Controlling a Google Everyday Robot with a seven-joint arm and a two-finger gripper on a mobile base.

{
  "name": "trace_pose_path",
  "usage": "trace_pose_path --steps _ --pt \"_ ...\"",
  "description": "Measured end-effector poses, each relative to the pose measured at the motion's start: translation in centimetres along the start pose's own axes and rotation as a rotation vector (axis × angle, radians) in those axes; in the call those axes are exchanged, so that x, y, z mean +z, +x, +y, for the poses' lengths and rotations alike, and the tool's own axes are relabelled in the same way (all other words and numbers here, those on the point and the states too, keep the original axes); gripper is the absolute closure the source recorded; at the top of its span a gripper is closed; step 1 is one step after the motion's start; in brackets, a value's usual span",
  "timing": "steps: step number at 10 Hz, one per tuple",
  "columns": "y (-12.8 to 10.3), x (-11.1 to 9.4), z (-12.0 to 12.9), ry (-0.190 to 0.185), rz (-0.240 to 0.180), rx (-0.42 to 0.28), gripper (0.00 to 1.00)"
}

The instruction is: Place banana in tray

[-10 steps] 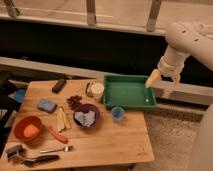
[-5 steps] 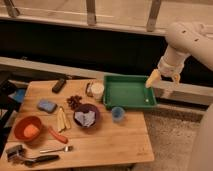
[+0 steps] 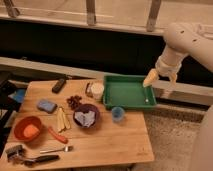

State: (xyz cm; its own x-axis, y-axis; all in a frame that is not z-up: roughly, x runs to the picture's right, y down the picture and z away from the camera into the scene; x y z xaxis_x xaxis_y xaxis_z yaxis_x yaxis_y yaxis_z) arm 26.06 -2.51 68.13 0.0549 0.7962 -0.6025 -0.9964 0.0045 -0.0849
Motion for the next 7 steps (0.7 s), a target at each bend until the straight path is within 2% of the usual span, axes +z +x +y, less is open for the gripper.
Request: trace_pose_path --steps 4,7 --pt "-3.4 0.1 8.5 -0.095 -0.072 -0.113 0.2" --pt "-5.1 -0.7 16.2 -0.199 -0.174 -0.157 0.2"
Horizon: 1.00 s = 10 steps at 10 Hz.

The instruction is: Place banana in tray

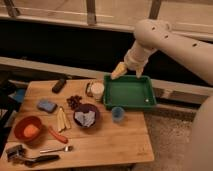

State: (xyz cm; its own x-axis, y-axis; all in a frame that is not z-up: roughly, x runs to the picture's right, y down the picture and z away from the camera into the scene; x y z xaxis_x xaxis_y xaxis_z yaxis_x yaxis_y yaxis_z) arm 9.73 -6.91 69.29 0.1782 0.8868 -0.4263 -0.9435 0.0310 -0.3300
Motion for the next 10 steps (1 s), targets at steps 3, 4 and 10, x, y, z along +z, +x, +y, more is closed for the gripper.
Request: trace_pose_path --steps 3,4,10 --pt "-0.3 0.1 1.2 -0.016 -0.019 -0.004 0.2" --pt "-0.3 0.1 1.2 -0.017 -0.019 -0.004 0.2" --pt "1.6 3.9 6.5 -0.018 0.035 -0.099 0.2"
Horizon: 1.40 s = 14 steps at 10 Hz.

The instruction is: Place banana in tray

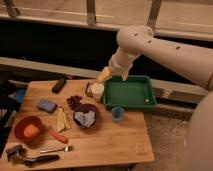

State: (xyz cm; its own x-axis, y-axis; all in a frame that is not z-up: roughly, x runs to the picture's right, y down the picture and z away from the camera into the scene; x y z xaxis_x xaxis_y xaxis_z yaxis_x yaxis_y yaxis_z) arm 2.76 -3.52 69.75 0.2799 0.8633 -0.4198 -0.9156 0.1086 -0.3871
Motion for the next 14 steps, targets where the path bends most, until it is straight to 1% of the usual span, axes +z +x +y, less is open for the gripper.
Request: trace_pose_path --steps 2,3,4,5,6,7,10,11,13,14 --pt "1.2 3.0 5.1 -0.008 0.014 -0.035 0.2" --pt "1.3 4.5 7.6 -0.013 0.018 -0.047 0.2" --pt "1.2 6.5 10.6 -0.029 0.023 -0.052 0.2" --pt "1.0 7.6 11.8 -0.041 0.027 -0.053 0.2" --pt "1.0 7.9 12.3 -0.047 0.029 -0.054 0.2" --pt "1.0 7.8 11.9 -0.044 0.027 -0.048 0.2" --pt "0.9 7.8 12.0 -0.046 0.03 -0.051 0.2" --pt "0.9 7.9 12.0 -0.046 0.033 -0.064 0.2" --pt "0.5 8.8 14.0 -0.059 0.039 -0.119 0.2" --pt "-0.3 9.7 16.0 -0.07 0.043 -0.156 0.2"
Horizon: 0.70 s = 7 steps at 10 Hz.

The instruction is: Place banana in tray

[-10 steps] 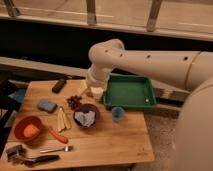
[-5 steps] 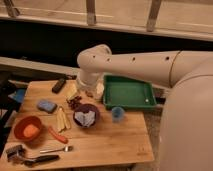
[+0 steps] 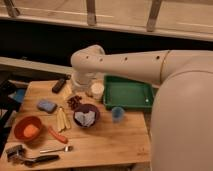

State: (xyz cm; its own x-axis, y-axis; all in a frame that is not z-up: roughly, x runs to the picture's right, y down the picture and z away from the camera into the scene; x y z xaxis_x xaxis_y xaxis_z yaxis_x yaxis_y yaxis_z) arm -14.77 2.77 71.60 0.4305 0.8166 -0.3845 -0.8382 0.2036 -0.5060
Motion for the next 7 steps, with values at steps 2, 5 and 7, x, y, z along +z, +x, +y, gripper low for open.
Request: trace_pose_path --steps 2,5,7 --pt "-2.0 1.7 3.6 -0.022 0.005 -0.056 0.2" --pt "-3.9 4.6 7.9 -0.067 0.027 -0.128 0.2" --pt "-4.1 6.7 9.7 -0.104 0.053 -0.163 0.2"
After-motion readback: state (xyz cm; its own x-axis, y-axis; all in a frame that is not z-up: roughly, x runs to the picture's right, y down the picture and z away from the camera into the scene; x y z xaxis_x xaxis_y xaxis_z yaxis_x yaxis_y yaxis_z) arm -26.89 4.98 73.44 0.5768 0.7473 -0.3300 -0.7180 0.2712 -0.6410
